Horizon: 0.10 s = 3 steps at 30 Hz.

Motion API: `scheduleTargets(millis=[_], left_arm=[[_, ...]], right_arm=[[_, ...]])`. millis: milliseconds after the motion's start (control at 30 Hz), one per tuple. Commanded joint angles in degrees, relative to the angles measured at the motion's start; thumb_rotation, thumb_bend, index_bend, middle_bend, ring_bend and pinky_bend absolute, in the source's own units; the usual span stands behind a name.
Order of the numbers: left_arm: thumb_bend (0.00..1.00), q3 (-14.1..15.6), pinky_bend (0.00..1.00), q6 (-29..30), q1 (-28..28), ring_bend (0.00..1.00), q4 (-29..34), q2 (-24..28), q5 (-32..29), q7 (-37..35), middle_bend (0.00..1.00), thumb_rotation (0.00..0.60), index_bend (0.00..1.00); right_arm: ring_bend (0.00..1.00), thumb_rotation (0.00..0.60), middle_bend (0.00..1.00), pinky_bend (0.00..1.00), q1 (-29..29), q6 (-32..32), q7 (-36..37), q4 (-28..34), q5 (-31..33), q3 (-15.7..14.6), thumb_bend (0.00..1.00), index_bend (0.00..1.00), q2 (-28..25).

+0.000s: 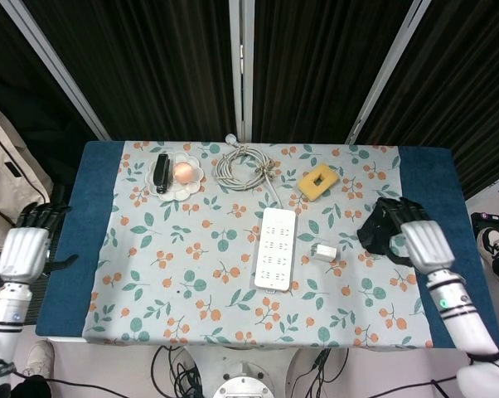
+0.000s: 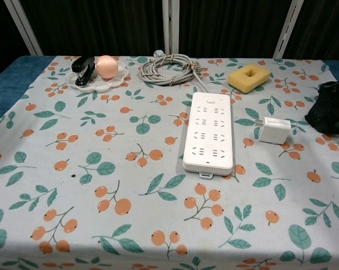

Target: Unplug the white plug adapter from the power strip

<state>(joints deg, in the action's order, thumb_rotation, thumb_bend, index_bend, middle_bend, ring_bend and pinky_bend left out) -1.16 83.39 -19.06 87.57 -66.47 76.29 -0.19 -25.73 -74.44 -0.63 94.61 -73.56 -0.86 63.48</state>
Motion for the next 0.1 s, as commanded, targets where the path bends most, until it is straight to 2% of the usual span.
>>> scheduleTargets(millis=[33,100], left_arm=[[0.05,1.6,0.09,3.8,4.8,0.11,1.4,1.7,-0.5,-2.0,0.17,0.600,0.18],[0.05,2.2,0.09,5.2,6.6,0.11,2.2,1.9,0.2,-2.0,0.17,0.600,0.18]], right_arm=[[0.00,0.600,0.09,0.09,9.6,-9.5,4.7,-0.6,-4.9,-3.5,0.24,0.00,-1.5],[0.00,0.600,0.09,0.09,12.3,-12.2,6.2,-1.1,-6.0,-4.1,0.24,0.00,-1.4]])
